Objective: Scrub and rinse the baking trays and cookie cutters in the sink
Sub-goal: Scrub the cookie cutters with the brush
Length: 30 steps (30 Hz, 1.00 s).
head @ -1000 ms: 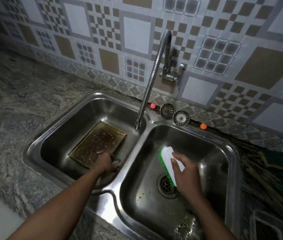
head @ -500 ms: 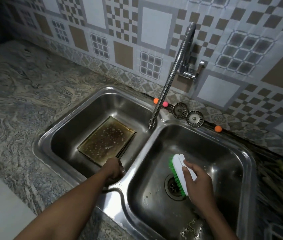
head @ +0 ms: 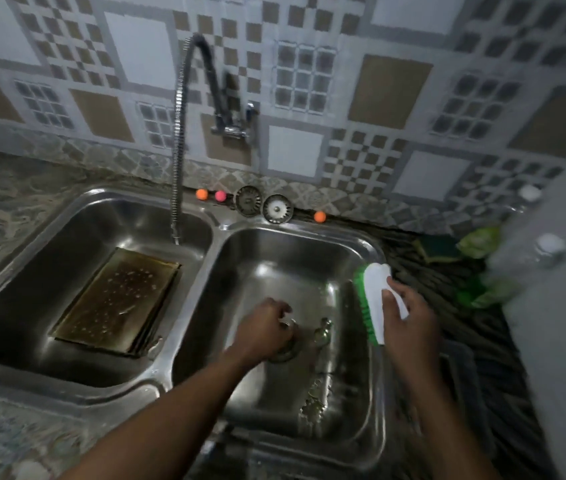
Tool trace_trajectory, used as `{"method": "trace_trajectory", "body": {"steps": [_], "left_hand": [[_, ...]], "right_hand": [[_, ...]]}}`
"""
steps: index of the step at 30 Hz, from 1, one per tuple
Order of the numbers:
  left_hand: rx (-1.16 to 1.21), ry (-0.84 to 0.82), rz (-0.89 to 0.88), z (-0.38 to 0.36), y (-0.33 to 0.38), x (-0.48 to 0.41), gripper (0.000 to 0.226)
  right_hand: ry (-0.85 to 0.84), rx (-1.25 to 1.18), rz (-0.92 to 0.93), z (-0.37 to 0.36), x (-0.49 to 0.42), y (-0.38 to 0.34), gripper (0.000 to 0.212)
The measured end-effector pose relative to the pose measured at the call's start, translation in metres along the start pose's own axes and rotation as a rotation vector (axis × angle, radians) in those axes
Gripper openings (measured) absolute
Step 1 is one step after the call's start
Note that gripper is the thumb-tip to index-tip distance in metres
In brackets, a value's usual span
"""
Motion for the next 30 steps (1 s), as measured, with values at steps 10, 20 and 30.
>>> {"method": "trace_trajectory", "body": {"steps": [10, 20, 30], "left_hand": [[-0.104, -0.316, -0.001, -0.135, 0.048, 0.018, 0.047], [-0.111, -0.426, 0.039, -0.167, 0.059, -0.012, 0.065], [-0.089, -0.309, 0.057, -0.153, 0.06, -0.023, 0.027]], "right_hand": [[0.105, 0.177, -0.244, 0.113, 0.043, 0.076, 0.03], [0.076, 0.309, -0.341, 0.11, 0.061, 0.113, 0.026], [0.033, 0.288, -0.345, 0.111, 0.058, 0.11, 0.025]]}}
Point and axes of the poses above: each hand's wrist, its own x-axis away from the middle knuckle, its own z-axis out of the back of the hand, y = z × x, the point moved 8 cm from there along -x, towards the middle knuckle, and after that the axes turned 13 degrees about -x, right-handed, at the moved point
